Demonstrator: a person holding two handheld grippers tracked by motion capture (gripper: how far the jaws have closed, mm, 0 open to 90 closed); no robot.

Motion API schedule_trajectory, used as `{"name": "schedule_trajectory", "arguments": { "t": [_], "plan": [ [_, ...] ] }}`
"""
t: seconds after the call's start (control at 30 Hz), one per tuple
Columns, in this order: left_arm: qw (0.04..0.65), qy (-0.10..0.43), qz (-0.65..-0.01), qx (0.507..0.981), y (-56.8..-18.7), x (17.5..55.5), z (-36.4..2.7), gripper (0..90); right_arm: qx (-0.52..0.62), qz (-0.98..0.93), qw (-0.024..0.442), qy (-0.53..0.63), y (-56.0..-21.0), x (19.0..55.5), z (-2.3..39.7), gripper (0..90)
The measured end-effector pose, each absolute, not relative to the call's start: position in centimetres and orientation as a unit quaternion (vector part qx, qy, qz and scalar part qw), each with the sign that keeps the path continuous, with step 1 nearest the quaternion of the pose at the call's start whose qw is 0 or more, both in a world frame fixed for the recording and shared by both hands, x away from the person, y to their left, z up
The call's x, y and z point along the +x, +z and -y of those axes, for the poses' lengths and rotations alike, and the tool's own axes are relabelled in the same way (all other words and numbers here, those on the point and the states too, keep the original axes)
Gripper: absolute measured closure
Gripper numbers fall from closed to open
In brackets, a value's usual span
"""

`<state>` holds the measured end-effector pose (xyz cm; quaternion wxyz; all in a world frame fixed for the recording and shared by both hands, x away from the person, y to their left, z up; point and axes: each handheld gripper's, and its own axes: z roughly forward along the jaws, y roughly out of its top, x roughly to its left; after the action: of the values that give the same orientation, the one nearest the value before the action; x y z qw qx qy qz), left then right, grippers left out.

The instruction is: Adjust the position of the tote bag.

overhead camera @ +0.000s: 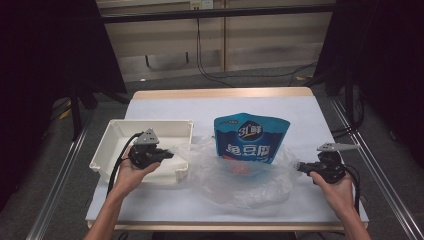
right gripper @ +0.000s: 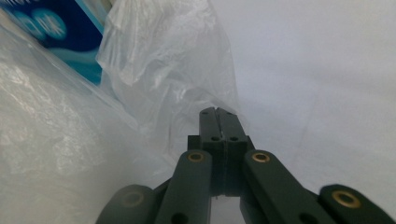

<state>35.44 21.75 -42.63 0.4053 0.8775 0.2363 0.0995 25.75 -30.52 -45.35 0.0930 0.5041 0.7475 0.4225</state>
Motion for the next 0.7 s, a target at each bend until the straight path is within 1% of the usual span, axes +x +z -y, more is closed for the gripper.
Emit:
{"name": "schedule_trajectory", "arguments": {
  "t": [0.2, 0.37, 0.43, 0.57, 0.6, 0.7],
  "plan": [
    [0.390, 0.107, -0.235, 0.884, -43.1, 35.5, -21.5, 90.0, 0.505, -0.767, 0.102, 0.382, -46.4, 26.2, 30.1, 90.0],
    [0.381, 0.103, -0.240, 0.887, -43.8, 35.7, -21.2, 90.0, 0.510, -0.773, 0.101, 0.364, -47.5, 26.8, 30.1, 90.0],
    [0.365, 0.103, -0.236, 0.895, -44.1, 35.8, -21.2, 90.0, 0.508, -0.779, 0.105, 0.353, -47.7, 26.9, 29.9, 90.0],
    [0.364, 0.104, -0.234, 0.896, -44.3, 35.5, -20.7, 90.0, 0.514, -0.775, 0.104, 0.352, -47.8, 26.9, 30.2, 90.0],
    [0.354, 0.107, -0.230, 0.900, -44.2, 35.5, -20.8, 90.0, 0.513, -0.774, 0.105, 0.356, -47.9, 26.9, 30.3, 90.0],
    [0.366, 0.098, -0.239, 0.894, -44.7, 35.7, -20.9, 90.0, 0.511, -0.774, 0.109, 0.357, -47.9, 26.8, 30.3, 90.0]
  ]
}}
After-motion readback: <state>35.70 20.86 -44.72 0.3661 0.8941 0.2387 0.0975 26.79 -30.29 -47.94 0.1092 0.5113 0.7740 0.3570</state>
